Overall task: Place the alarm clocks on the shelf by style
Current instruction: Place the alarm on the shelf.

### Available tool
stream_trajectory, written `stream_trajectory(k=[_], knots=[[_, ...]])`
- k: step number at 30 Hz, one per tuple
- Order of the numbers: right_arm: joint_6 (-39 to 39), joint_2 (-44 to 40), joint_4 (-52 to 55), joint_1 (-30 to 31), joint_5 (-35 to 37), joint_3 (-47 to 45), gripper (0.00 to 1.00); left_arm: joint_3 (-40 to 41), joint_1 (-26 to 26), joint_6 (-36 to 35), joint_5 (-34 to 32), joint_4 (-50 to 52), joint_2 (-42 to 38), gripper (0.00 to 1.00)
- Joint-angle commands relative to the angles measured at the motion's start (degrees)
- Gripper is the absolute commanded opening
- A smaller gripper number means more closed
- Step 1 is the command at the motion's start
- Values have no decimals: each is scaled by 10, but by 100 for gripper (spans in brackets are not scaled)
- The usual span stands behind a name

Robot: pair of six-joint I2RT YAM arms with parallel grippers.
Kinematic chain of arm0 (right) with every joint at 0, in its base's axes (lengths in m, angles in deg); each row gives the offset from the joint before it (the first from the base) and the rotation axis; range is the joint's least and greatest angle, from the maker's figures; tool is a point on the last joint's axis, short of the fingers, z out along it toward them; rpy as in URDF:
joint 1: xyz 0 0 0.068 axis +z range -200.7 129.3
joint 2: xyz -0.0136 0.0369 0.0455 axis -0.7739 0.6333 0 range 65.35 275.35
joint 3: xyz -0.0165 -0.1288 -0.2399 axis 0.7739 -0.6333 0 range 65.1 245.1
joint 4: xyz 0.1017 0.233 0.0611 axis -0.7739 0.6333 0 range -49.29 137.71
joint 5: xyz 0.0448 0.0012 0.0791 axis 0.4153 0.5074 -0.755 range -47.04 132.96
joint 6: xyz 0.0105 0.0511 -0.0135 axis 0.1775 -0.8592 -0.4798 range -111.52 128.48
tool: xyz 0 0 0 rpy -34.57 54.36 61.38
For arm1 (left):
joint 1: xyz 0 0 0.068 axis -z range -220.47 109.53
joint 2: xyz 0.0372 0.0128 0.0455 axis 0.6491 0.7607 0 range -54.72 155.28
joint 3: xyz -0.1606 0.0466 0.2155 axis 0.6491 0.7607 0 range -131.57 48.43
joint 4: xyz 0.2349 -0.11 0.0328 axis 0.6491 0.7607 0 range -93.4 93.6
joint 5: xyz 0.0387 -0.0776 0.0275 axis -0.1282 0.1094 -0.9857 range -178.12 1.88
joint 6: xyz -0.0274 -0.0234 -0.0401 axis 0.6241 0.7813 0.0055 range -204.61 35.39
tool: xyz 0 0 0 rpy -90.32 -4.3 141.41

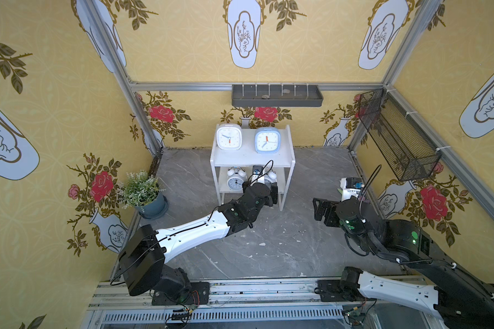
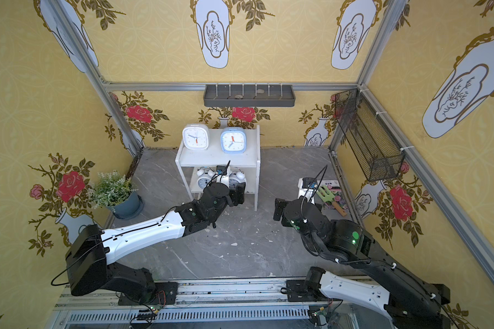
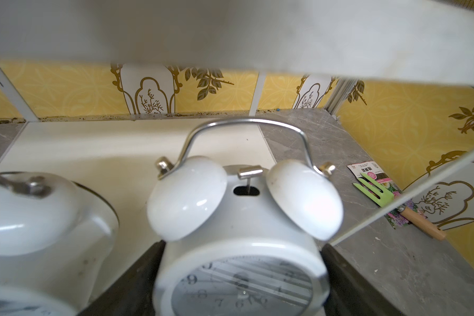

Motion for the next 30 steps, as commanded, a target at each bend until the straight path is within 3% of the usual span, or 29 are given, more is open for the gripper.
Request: stream_trajectory(k=[1, 12, 30], knots=[[16, -11, -28, 1, -7, -6, 97, -7, -6, -14, 1, -54, 10, 73], [26, -26, -29, 0, -16, -11, 97, -10, -8, -50, -23, -110, 44, 73], [29, -35, -44, 1, -22, -26, 97, -4, -9, -51, -40, -122, 67, 73]])
